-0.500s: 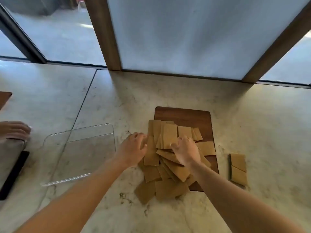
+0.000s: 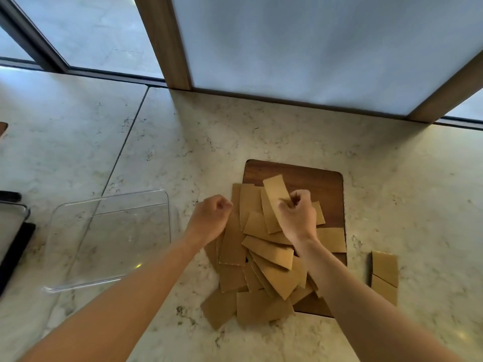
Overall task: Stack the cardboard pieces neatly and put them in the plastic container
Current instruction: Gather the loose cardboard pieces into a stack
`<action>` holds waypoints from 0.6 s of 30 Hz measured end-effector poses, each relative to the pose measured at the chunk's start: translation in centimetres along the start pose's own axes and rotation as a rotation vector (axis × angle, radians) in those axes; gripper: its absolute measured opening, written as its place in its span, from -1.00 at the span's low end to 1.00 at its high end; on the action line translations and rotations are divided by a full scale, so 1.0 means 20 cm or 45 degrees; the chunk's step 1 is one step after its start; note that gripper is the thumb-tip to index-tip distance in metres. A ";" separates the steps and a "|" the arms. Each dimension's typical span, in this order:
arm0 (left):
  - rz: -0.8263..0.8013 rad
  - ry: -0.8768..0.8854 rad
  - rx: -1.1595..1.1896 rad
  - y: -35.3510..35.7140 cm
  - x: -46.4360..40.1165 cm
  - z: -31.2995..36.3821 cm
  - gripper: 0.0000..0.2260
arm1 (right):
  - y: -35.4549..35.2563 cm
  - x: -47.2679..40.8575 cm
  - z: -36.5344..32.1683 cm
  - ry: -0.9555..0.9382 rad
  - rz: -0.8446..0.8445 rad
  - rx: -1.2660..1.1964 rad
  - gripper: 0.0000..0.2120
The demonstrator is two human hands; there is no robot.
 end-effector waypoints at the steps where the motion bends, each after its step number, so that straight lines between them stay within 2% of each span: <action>1: -0.005 -0.119 0.159 -0.01 -0.02 0.01 -0.72 | -0.04 -0.02 -0.03 -0.026 -0.078 -0.005 -0.81; 3: -0.167 -0.359 0.578 -0.02 -0.04 0.04 -0.55 | -0.12 -0.05 -0.07 -0.143 -0.355 0.057 -0.79; 4: -0.339 -0.466 0.795 -0.02 -0.03 0.05 -0.44 | -0.15 -0.05 -0.09 -0.193 -0.542 0.104 -0.76; 6: -0.826 -0.587 1.066 -0.01 0.00 0.05 -0.26 | -0.15 -0.03 -0.11 -0.287 -0.984 0.298 -0.68; 7: -1.069 -0.577 1.103 0.01 0.02 0.05 -0.23 | -0.13 0.00 -0.12 -0.345 -1.153 0.445 -0.62; 8: -1.272 -0.534 1.118 0.03 0.06 0.04 -0.27 | -0.09 0.02 -0.13 -0.411 -1.230 0.545 -0.58; 9: -1.410 -0.483 1.142 0.06 0.09 0.04 -0.37 | -0.05 0.03 -0.12 -0.478 -1.207 0.564 -0.54; 11: -1.449 -0.440 1.260 0.11 0.13 0.02 -0.59 | 0.00 0.02 -0.11 -0.478 -0.986 0.357 -0.55; 13: -1.272 -0.455 1.418 0.14 0.14 -0.01 -0.64 | 0.00 -0.01 -0.08 -0.415 -0.547 0.210 -0.69; 15: -1.077 -0.467 1.544 0.14 0.13 -0.03 -0.66 | -0.03 -0.04 -0.04 -0.261 -0.040 0.295 -0.74; 16: -1.017 -0.471 1.575 0.13 0.13 -0.04 -0.66 | -0.04 -0.05 -0.02 -0.163 0.077 0.410 -0.64; 18: -0.901 -0.494 1.571 0.12 0.11 -0.05 -0.66 | -0.01 -0.04 0.03 -0.075 -0.004 0.771 -0.34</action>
Point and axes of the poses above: each hand's wrist, its own x-axis away from the middle knuckle, its own y-axis out of the palm, z = x × y, the point moved 2 cm from there along -x, towards the middle knuckle, and after that the axes turned 2 degrees about -z, right-handed, at the moved point
